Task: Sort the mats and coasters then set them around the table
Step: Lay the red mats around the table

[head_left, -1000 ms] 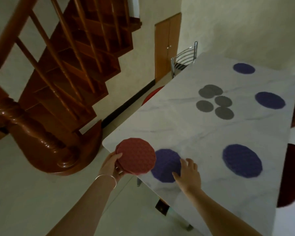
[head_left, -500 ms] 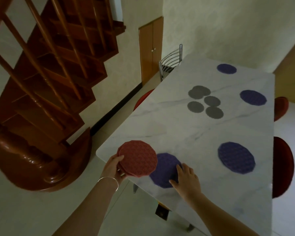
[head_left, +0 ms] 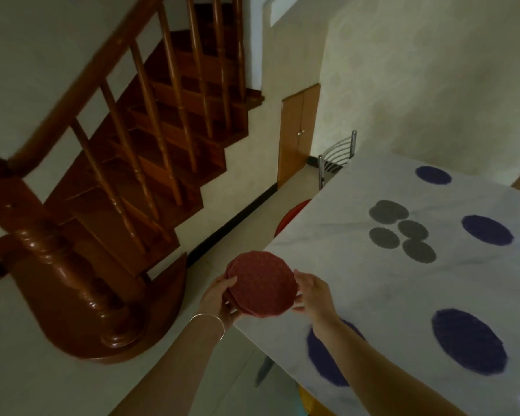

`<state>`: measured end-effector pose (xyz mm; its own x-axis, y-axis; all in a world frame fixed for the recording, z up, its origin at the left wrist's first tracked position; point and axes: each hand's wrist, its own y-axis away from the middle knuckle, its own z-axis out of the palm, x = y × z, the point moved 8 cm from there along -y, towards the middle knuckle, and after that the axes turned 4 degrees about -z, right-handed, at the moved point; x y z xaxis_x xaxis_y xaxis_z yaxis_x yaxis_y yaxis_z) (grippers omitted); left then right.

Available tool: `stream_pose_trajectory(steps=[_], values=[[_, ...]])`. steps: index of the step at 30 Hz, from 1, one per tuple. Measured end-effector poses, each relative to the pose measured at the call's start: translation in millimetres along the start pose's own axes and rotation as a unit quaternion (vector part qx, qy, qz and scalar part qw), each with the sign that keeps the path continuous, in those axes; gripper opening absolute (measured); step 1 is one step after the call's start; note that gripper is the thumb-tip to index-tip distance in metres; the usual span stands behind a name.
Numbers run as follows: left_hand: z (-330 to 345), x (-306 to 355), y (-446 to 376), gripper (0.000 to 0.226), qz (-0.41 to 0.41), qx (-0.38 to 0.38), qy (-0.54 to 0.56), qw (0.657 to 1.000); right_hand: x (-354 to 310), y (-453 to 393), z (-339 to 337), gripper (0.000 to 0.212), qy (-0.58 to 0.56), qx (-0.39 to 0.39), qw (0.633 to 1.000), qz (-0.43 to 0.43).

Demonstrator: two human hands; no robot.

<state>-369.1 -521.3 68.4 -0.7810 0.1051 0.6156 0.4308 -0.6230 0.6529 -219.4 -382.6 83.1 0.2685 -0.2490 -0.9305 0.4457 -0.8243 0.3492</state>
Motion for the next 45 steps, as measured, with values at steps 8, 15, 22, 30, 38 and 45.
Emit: stream_pose_trajectory(steps=[8, 15, 22, 30, 38, 45], values=[[2, 68, -36, 0.06, 0.003, -0.039, -0.029, 0.999, -22, -51, 49, 0.026, -0.11, 0.024, 0.991, 0.072], [4, 140, -117, 0.054, -0.027, -0.012, -0.049, 0.998, -47, -141, 91, 0.009, -0.163, 0.043, 0.981, 0.098], [30, 217, -188, 0.014, -0.045, -0.01, -0.075, 0.996, -103, -207, 106, 0.02, -0.155, 0.085, 0.98, 0.095], [102, 258, -274, 0.034, -0.082, -0.123, -0.184, 0.972, -130, -262, 80, 0.021, -0.164, 0.218, 0.96, 0.062], [174, 273, -348, 0.024, -0.146, -0.231, -0.322, 0.906, -135, -278, 64, 0.016, -0.201, 0.367, 0.906, 0.068], [251, 233, -374, 0.023, -0.202, -0.311, -0.396, 0.84, -121, -272, 27, 0.016, -0.251, 0.475, 0.841, 0.065]])
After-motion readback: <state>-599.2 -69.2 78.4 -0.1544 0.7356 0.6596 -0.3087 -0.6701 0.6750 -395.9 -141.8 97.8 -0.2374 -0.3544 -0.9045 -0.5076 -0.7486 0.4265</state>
